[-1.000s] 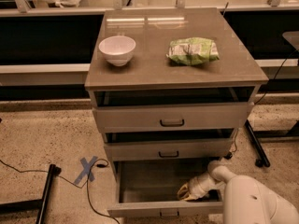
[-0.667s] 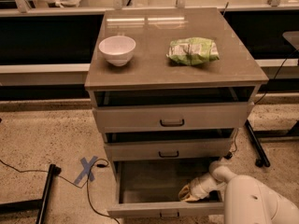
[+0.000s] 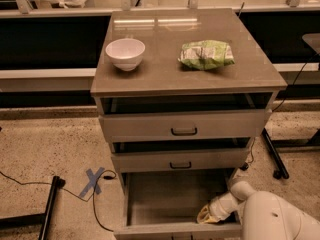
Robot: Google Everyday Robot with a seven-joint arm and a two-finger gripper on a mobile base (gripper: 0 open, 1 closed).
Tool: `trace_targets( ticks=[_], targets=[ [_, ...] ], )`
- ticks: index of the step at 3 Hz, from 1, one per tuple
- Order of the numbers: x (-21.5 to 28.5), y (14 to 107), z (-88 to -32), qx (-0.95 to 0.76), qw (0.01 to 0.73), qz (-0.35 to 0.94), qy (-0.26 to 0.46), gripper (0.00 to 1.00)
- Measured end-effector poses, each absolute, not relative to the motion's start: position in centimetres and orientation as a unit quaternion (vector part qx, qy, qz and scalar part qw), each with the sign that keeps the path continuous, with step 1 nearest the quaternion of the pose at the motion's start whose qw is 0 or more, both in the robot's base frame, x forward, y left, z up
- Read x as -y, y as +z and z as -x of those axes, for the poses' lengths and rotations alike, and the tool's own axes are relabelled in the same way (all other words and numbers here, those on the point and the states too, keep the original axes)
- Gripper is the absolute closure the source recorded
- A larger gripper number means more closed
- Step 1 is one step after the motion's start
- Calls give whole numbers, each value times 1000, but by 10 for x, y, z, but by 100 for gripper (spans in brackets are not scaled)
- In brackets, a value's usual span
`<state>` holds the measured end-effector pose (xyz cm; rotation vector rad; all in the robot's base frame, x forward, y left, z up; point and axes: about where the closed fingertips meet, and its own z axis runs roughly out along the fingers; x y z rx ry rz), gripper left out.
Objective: Open bottom drawer
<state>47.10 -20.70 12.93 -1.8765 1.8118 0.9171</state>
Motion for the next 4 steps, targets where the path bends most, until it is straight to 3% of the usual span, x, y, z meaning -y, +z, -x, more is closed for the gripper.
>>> trace_targets(
  ticks=[2,4],
  targets=[
    [228,121,-446,-663,175,643,341,100],
    [227,151,-463,-645,234,634,357,100]
  ],
)
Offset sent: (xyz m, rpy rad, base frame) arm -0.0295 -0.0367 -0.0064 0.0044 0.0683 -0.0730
